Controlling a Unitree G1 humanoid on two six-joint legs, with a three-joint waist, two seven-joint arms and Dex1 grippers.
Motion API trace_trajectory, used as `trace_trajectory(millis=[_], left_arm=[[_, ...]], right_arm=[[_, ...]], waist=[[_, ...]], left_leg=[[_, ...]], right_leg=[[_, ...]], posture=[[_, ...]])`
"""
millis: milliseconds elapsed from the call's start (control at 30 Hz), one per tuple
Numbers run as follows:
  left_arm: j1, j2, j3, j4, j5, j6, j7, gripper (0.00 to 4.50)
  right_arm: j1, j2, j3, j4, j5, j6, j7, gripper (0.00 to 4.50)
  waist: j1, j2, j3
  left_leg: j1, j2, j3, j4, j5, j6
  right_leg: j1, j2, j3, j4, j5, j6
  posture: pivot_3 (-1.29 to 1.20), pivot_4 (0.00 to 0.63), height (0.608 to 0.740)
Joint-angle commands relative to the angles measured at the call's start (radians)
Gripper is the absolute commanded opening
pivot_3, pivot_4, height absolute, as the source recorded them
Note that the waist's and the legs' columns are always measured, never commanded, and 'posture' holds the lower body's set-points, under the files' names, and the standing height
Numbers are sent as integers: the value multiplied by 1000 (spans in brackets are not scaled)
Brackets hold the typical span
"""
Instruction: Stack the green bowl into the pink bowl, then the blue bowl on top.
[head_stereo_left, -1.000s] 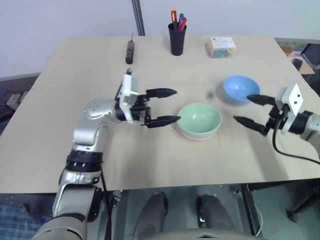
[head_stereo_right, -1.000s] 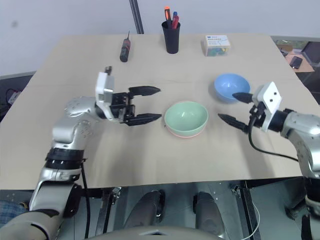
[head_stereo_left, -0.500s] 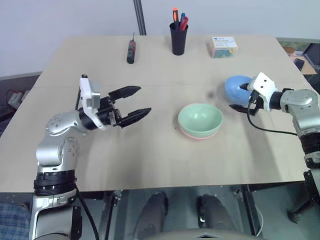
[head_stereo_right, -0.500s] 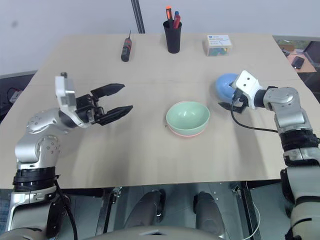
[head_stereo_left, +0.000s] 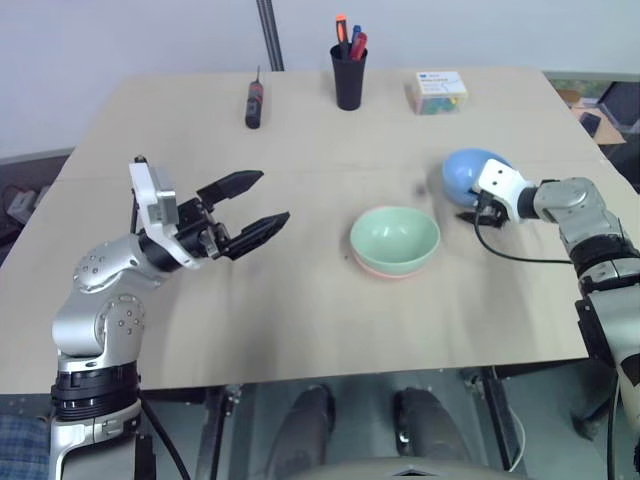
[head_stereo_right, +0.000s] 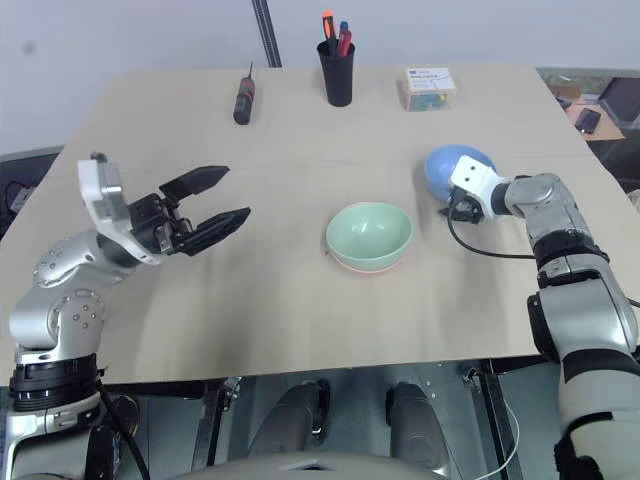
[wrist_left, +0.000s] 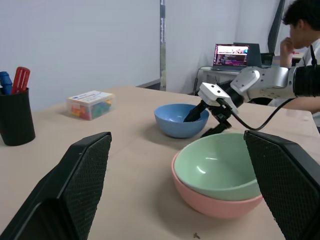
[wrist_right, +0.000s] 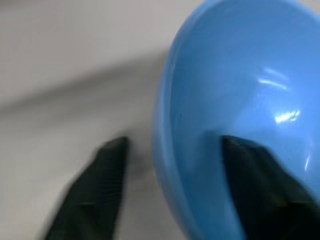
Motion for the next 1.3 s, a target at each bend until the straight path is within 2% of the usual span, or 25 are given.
trace_trajectory(millis=[33, 67, 100, 133, 433, 533, 600, 667, 833, 1067, 1167, 1267, 1300], left_arm=[[11, 0, 17, -54, -27, -8, 7, 4500], [13, -2, 14, -58, -30, -6, 8, 4500], [15, -4, 13, -60, -32, -5, 10, 4500], [16, -4, 11, -62, -34, -3, 12, 4500], [5, 10, -1, -53, -31, -2, -4, 4500], [9, 12, -8, -50, -26, -5, -13, 4500], [7, 14, -10, -45, -24, -7, -20, 4500], [3, 19, -22, -30, -8, -23, -40, 4500], [-11, 22, -55, -3, 4, -50, -105, 4500], [-59, 23, -89, 61, 29, -74, -155, 4500], [-82, 24, -94, 84, 37, -78, -170, 4500], [-91, 27, -98, 98, 42, -80, -178, 4500], [-94, 27, -99, 101, 44, -80, -180, 4500]], right_arm=[[-28, -10, -6, 11, -17, -30, -6, 1345], [-25, -11, -9, 9, -17, -34, -1, 942], [-23, -11, -12, 8, -18, -37, 1, 324], [-21, -11, -14, 6, -19, -40, 3, 65], [-29, -40, -38, -103, 5, -88, 75, 24], [20, -68, -33, -326, 52, -64, 215, 24], [83, -84, -31, -546, 100, -9, 285, 24], [158, -97, -24, -806, 146, 82, 329, 24], [286, -135, 10, -1250, 175, 262, 381, 24], [334, -152, 37, -1494, 183, 420, 385, 24], [358, -184, 38, -1552, 191, 472, 398, 1069], [363, -181, 19, -1559, 184, 491, 353, 2215], [363, -182, 8, -1553, 186, 499, 340, 2215]], waist=[[-1, 0, 0], [-1, 0, 0], [-1, 0, 0], [-1, 0, 0], [-2, 1, 0], [-2, 3, 2], [-1, 3, 2], [0, 3, 2], [4, 3, 2], [6, 3, 2], [9, 3, 2], [9, 3, 2], [8, 3, 2]], left_leg=[[0, 0, 0, 0, 0, 0], [0, 0, 0, 0, 0, 0], [0, 0, 1, 0, 0, 0], [0, 0, 1, 0, 0, 0], [1, 0, 1, 0, 0, 0], [0, 0, 1, 0, 0, 0], [0, 0, 1, -1, 0, 0], [0, 1, 0, -1, 0, 0], [-1, 0, -1, -1, 0, 0], [-1, 0, -1, 0, 0, 0], [-1, 0, -1, 0, 0, 0], [-1, 0, -1, 0, 0, 0], [-1, 0, -1, 0, 0, 0]], right_leg=[[0, 0, 0, 0, 0, 0], [0, 0, 0, 0, 0, 0], [0, 0, 1, 0, 0, 0], [0, 0, 1, 0, 0, 0], [0, 0, 1, 0, 0, 0], [0, 0, 1, 0, 0, 0], [-1, 0, 1, 0, 0, 0], [-1, 0, 0, 0, 0, 0], [-1, 0, 0, 0, 0, 0], [-1, 0, -1, 0, 0, 0], [-1, 0, -1, 0, 0, 0], [-1, 0, -1, 0, 0, 0], [-1, 0, -1, 0, 0, 0]], posture=[[0, 150, 740], [0, 150, 740], [0, 150, 740], [0, 150, 740], [0, 150, 740], [0, 150, 740], [0, 150, 740], [0, 150, 740], [0, 150, 740], [0, 150, 740], [0, 150, 740], [0, 150, 740], [0, 150, 740]])
